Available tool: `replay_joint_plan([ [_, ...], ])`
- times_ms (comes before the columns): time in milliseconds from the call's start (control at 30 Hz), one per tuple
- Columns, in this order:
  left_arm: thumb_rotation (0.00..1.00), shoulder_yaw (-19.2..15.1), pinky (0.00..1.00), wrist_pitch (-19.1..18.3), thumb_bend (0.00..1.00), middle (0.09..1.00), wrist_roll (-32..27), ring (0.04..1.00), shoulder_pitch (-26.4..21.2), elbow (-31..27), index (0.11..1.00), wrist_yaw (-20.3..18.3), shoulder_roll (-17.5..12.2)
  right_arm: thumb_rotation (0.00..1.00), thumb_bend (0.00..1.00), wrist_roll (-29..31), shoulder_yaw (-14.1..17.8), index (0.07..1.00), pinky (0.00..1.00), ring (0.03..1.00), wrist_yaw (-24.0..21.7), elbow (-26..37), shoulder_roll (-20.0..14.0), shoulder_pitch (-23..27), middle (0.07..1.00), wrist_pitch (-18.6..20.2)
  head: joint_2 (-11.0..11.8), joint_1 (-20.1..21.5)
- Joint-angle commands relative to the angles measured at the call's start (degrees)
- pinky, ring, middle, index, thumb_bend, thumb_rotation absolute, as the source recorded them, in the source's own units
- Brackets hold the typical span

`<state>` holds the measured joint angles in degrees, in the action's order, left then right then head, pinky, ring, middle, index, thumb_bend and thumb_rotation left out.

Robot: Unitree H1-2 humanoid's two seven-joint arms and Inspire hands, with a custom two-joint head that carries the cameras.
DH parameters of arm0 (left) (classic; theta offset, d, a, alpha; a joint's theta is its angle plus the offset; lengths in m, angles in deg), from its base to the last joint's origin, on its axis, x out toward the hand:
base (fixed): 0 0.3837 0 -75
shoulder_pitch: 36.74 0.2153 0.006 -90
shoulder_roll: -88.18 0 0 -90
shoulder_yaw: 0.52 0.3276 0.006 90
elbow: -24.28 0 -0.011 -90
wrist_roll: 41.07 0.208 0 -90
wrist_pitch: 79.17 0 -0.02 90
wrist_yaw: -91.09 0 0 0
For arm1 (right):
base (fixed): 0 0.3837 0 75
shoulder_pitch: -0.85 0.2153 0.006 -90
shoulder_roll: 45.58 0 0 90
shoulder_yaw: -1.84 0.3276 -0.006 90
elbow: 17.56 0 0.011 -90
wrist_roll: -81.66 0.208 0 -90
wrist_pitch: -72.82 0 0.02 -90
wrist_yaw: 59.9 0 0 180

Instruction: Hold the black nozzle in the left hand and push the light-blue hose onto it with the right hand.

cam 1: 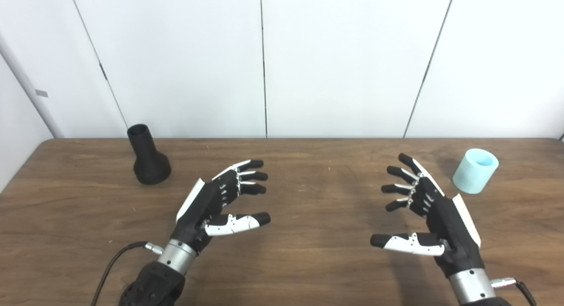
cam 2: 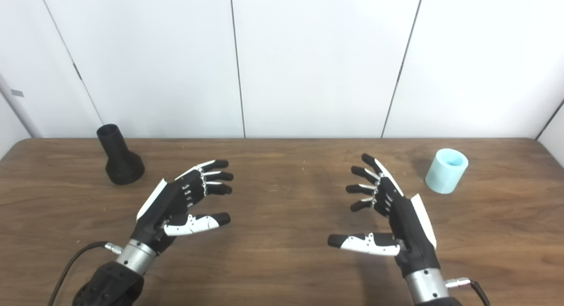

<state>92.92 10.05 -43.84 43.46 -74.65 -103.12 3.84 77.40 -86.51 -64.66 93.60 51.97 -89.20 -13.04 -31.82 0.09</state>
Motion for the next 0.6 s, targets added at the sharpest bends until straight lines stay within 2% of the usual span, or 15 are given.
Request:
replay_joint_plan([
  [0,0.12,-0.33,0.61,0.62,0.73,0.757,-1.52,0.670,-1.55,-2.17,0.765,-0.03,0.13,0.13,0.80,0.45,0.43,0.926,0.54,0.716,0.30,1.28,-0.52,1.26,0.845,-1.60,-0.17,-0.12],
  [167,0.11,0.09,0.53,0.44,0.73,0.781,-1.21,0.700,-1.58,-2.25,0.767,0.01,0.35,0.13,0.79,0.97,0.69,0.926,0.54,0.716,-0.13,1.50,-1.15,1.13,0.847,-1.41,0.40,-2.54],
  [300,0.11,0.78,0.55,1.35,0.73,0.788,0.85,0.725,-1.76,-1.69,0.765,0.47,0.41,0.13,0.79,2.02,1.38,0.926,0.55,0.721,-0.37,1.33,-1.78,0.92,0.853,-1.40,0.88,-4.62],
  [367,0.11,1.45,0.57,1.60,0.73,0.784,1.87,0.728,-1.83,-1.15,0.764,0.92,1.15,0.12,0.78,3.38,2.05,0.925,0.55,0.726,-0.62,0.83,-2.41,0.62,0.855,-1.71,3.78,-12.35],
  [400,0.11,1.80,0.58,1.63,0.73,0.781,2.30,0.729,-1.85,-0.98,0.762,1.12,1.51,0.11,0.78,3.99,2.32,0.926,0.55,0.730,-0.72,0.52,-2.69,0.51,0.856,-1.90,3.78,-12.35],
  [433,0.11,2.27,0.58,2.01,0.73,0.779,2.88,0.729,-1.90,-0.34,0.761,1.39,2.06,0.11,0.77,4.71,2.68,0.926,0.55,0.732,-0.87,-0.14,-3.08,0.41,0.855,-2.33,5.58,-15.99],
  [500,0.12,2.89,0.60,2.91,0.74,0.776,3.81,0.728,-2.02,0.93,0.761,1.77,2.80,0.10,0.76,5.76,3.16,0.928,0.56,0.739,-1.06,-1.16,-3.55,0.38,0.858,-2.85,6.75,-17.97],
  [533,0.12,3.22,0.61,3.79,0.74,0.776,4.45,0.728,-2.18,2.16,0.760,2.09,3.19,0.08,0.75,6.27,3.39,0.929,0.56,0.743,-1.17,-2.19,-3.78,0.54,0.861,-3.75,8.10,-20.31],
  [567,0.14,3.43,0.62,4.46,0.75,0.779,4.89,0.731,-2.33,3.09,0.761,2.33,3.46,0.05,0.74,6.63,3.53,0.934,0.56,0.749,-1.23,-3.00,-3.95,0.70,0.867,-4.45,8.61,-20.85],
])
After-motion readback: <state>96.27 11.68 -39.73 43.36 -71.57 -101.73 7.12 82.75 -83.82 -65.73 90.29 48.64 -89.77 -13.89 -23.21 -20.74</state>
